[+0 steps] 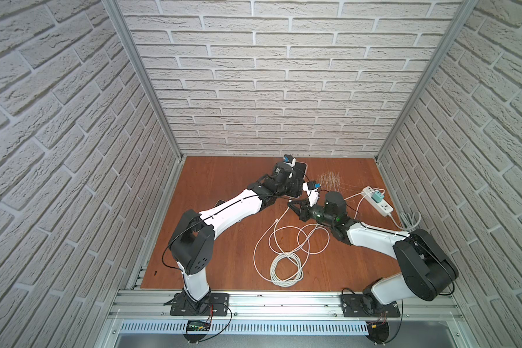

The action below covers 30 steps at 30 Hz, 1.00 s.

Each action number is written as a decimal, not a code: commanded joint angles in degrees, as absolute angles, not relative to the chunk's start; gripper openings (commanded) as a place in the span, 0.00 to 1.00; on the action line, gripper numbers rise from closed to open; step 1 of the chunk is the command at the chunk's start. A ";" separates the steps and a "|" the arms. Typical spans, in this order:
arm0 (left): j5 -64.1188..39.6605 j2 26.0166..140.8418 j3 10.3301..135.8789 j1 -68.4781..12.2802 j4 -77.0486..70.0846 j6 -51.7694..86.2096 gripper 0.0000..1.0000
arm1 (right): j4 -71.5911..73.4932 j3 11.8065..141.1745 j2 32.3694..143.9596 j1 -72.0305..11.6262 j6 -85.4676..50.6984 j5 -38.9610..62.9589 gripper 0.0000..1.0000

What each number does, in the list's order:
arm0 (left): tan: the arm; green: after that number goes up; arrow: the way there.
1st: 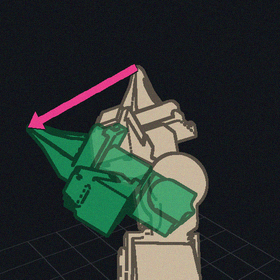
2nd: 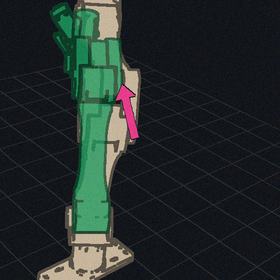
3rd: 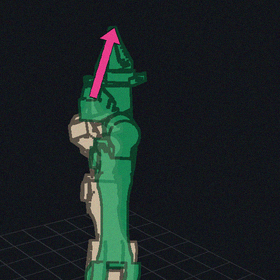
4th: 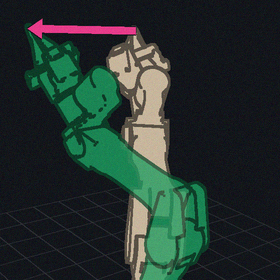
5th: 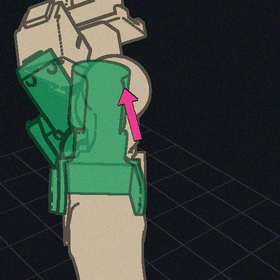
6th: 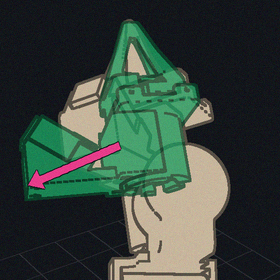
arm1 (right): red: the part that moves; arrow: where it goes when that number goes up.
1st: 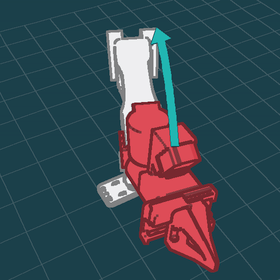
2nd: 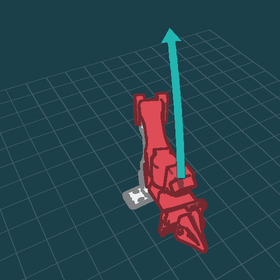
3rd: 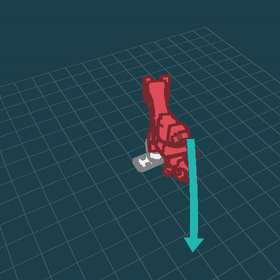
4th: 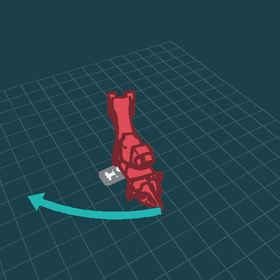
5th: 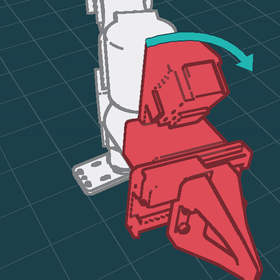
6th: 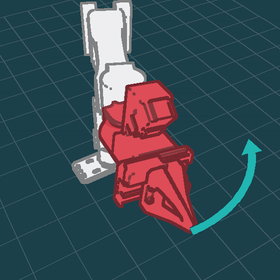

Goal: Plug the charging cable into the phone
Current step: Insert the charging cable into the phone.

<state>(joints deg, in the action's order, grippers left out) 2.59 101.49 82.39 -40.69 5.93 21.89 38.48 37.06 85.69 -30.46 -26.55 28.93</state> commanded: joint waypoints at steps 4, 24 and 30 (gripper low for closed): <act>2.23 100.39 84.16 -41.24 1.24 21.08 0.00 | 39.25 37.26 84.72 -30.41 -25.05 29.31 0.03; 2.00 99.08 82.74 -41.37 -0.11 21.00 0.00 | 36.58 37.77 85.42 -29.71 -25.80 26.50 0.03; 1.57 99.31 82.79 -41.36 -0.24 20.93 0.00 | 36.46 38.19 86.10 -29.32 -26.40 26.42 0.03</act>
<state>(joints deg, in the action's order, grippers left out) 2.22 101.49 82.39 -40.97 5.48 21.87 35.92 37.10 85.84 -29.71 -25.76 26.87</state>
